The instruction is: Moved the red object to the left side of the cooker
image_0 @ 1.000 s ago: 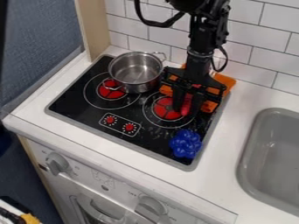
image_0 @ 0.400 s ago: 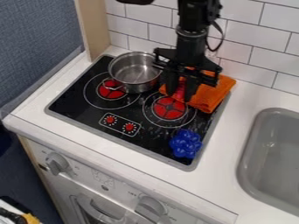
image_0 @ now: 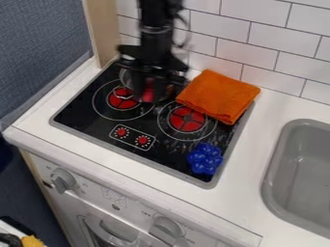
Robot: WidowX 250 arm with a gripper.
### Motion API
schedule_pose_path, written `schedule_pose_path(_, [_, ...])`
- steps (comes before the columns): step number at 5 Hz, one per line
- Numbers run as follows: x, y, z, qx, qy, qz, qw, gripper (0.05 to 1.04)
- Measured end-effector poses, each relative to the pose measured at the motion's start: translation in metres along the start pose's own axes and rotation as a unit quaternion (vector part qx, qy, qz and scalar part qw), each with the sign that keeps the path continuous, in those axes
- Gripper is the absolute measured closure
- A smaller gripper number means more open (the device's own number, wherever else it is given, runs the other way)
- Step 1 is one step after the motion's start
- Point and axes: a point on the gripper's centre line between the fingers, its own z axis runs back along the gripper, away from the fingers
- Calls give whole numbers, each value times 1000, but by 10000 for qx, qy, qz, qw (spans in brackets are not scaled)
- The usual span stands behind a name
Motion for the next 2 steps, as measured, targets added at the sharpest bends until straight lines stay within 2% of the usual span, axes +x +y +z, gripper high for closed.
schedule_pose_path(1, [-9,38,8,-17,-130,107,9999,705])
schedule_pose_path(2, [-16,65,8,-65,-152,243,9996,705])
